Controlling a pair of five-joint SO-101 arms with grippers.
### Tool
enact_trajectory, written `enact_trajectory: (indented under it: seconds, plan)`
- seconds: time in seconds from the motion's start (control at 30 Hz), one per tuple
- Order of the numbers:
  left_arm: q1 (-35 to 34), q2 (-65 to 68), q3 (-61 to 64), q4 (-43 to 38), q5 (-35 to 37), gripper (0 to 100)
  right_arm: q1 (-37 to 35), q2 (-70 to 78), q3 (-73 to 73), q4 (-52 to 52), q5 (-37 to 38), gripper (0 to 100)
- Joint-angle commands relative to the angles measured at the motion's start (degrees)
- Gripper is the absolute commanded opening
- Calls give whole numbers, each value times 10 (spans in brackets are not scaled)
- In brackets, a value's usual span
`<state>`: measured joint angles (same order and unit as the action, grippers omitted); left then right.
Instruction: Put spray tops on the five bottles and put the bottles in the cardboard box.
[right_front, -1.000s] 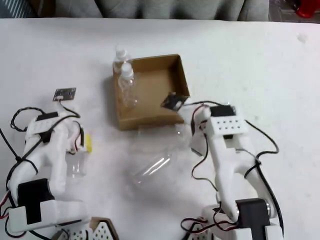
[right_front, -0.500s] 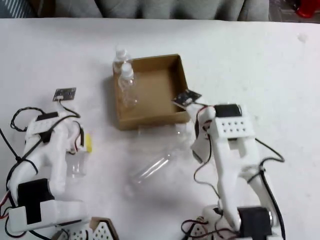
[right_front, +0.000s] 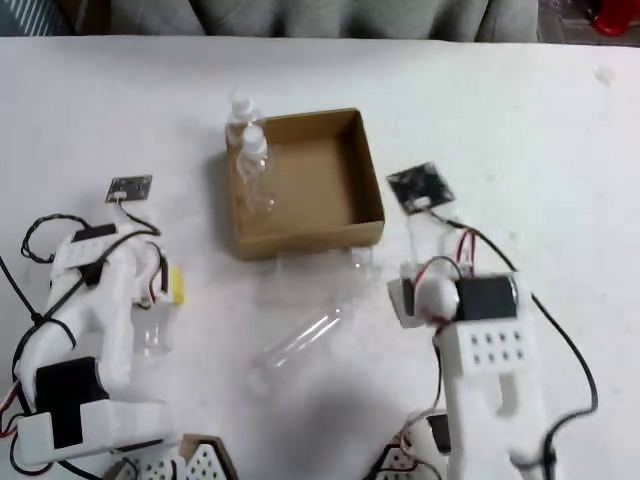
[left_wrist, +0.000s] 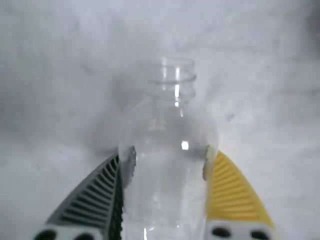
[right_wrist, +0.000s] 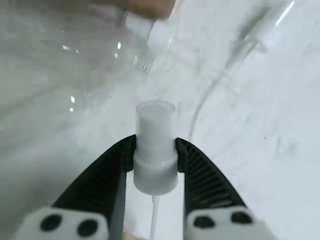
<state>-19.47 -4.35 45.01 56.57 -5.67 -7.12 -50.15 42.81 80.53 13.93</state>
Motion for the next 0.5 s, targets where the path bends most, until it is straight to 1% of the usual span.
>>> enact_trajectory:
  seconds: [0.0, 0.17, 0.27, 0.33, 0.47]
  plan:
    - [8, 1, -25, -13, -7, 20, 1, -75, -2, -27, -28, 17]
    - [9, 1, -25, -14, -7, 20, 6, -164, -4, -86, -31, 16]
    - [19, 1, -25, -14, -7, 20, 0, -212, -3, -95, -43, 16]
    - [19, 1, -25, -14, -7, 20, -3, -235, -4, -125, -95, 15]
    - [18, 1, -25, -14, -7, 20, -51, -269, -3, -199, -211, 15]
